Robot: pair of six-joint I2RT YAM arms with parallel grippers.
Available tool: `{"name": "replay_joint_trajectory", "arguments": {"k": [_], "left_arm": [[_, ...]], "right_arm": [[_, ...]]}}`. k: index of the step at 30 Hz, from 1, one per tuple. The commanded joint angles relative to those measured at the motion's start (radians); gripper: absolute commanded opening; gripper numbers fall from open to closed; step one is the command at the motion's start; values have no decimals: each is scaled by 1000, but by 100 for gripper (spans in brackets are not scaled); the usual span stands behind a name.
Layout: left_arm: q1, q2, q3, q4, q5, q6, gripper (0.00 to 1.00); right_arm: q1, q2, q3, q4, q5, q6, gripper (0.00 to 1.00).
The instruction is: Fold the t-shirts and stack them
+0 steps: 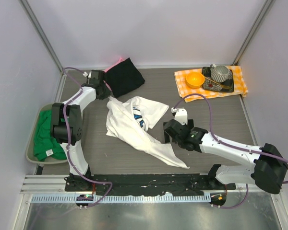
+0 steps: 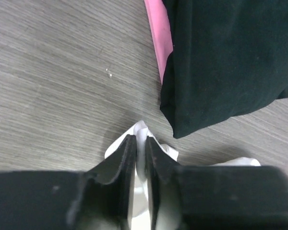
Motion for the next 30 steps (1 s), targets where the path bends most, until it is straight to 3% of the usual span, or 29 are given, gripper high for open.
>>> {"name": "replay_joint_trajectory", "arguments": {"k": [1, 4, 7, 11, 14, 18, 19, 22, 30], "left_arm": [[7, -11, 7, 39, 15, -3, 9], [14, -23, 27, 7, 20, -10, 0], [25, -107, 53, -80, -5, -20, 0], [39, -369, 42, -211, -50, -23, 0], [42, -553, -55, -289, -83, -27, 0], [44, -903, -195, -401, -155, -39, 0], [44, -1052, -224, -436, -158, -41, 0], [44, -1251, -281, -554, -157, -49, 0], [44, -1474, -335, -742, -64, -105, 0]], "right_arm": [[2, 0, -9, 34, 24, -3, 96], [2, -14, -15, 34, 22, -1, 96], [2, -28, -18, 35, 21, 0, 96], [2, -39, -33, 29, 33, 20, 96], [1, -40, -47, 28, 47, 26, 96], [2, -46, -63, 26, 51, 40, 96], [1, -46, -64, 26, 50, 42, 96], [-1, -53, -73, 26, 50, 48, 96], [-1, -45, -47, 17, -25, 56, 96]]}}
